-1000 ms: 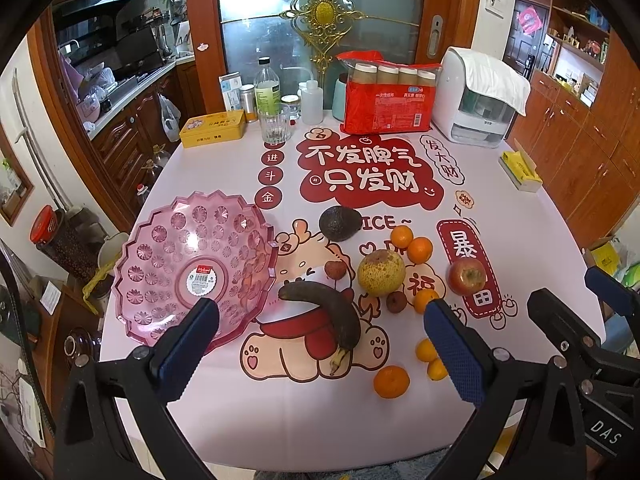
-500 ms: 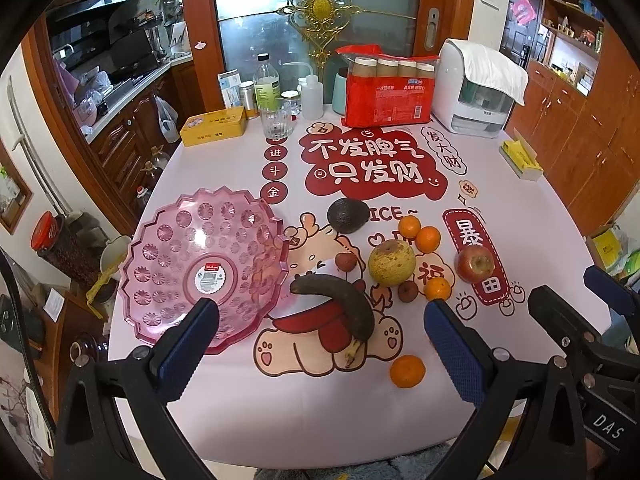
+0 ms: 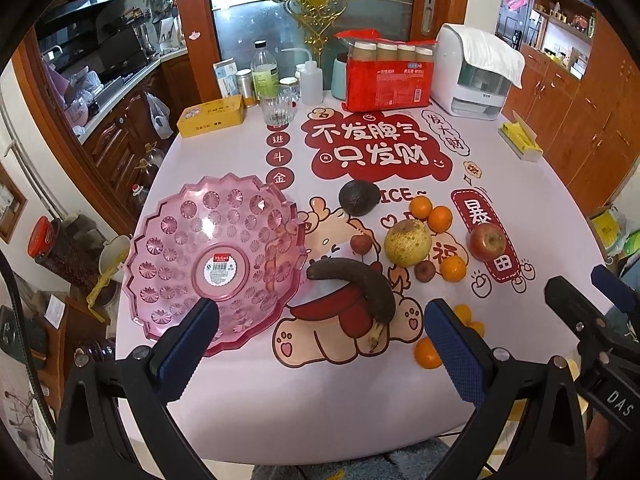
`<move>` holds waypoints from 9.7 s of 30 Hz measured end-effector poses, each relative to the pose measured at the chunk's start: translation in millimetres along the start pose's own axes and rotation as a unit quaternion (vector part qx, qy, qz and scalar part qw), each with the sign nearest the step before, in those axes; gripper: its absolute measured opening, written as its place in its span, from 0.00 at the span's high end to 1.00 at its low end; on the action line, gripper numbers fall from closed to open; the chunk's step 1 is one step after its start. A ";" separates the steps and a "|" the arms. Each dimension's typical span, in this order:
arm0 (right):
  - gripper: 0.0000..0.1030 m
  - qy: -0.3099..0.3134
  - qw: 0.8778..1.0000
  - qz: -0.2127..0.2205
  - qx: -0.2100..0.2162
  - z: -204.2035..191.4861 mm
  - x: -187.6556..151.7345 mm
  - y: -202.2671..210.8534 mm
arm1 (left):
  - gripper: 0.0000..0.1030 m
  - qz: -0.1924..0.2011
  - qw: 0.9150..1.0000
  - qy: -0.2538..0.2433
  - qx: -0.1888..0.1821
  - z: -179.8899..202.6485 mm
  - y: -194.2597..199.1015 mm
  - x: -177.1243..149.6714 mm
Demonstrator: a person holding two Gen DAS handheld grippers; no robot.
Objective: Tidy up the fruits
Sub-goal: 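Grasp a mandarin with the left tool while the right tool grasps another mandarin, then carry both mandarins over the pink bowl and open both tools, then withdraw both tools from the bowl back toward the fruits, then grasp the speckled pear with the left tool while the right tool grasps the red apple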
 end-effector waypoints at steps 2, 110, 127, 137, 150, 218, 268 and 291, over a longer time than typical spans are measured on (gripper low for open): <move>0.13 -0.004 1.000 -0.005 -0.007 4.7 -3.1 -2.5 | 0.01 0.000 1.000 0.003 -0.007 -1.6 -3.9 -0.7; 0.72 0.244 0.948 0.025 0.204 -163.0 46.1 -37.7 | 0.63 0.059 0.996 0.049 0.047 -116.3 3.7 53.6; 0.72 0.242 0.950 -0.062 0.185 -276.3 41.5 -122.5 | 0.63 0.013 0.991 0.110 0.073 -226.4 -76.0 51.7; 0.71 0.245 0.945 -0.145 0.161 -286.9 -11.0 -189.2 | 0.63 -0.070 0.989 0.115 0.055 -233.1 -165.1 3.2; 0.69 0.240 0.942 -0.180 0.147 -285.3 -27.1 -214.6 | 0.34 -0.092 0.991 0.087 0.050 -221.4 -192.7 -8.0; 0.36 0.102 0.990 0.099 0.023 32.9 96.0 -7.3 | 0.01 0.082 0.996 -0.017 -0.042 42.6 26.3 102.7; 0.29 0.110 0.974 -0.154 0.127 86.9 15.2 -241.6 | 0.05 -0.156 0.981 0.110 -0.033 96.9 -252.3 14.2; 0.32 0.150 0.967 -0.176 0.111 77.5 -2.8 -252.9 | 0.30 -0.171 0.974 0.149 -0.030 96.8 -270.4 2.6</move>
Point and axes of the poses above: each gripper's, at about its wrist camera, not at the fingertips, and y roughly against the way its jaws point, z to its right, x to its top, the point moved 10 cm from there along -y, roughly the way its jaws point, and after that the axes turned 6 degrees about -x, right-handed, at the moved point
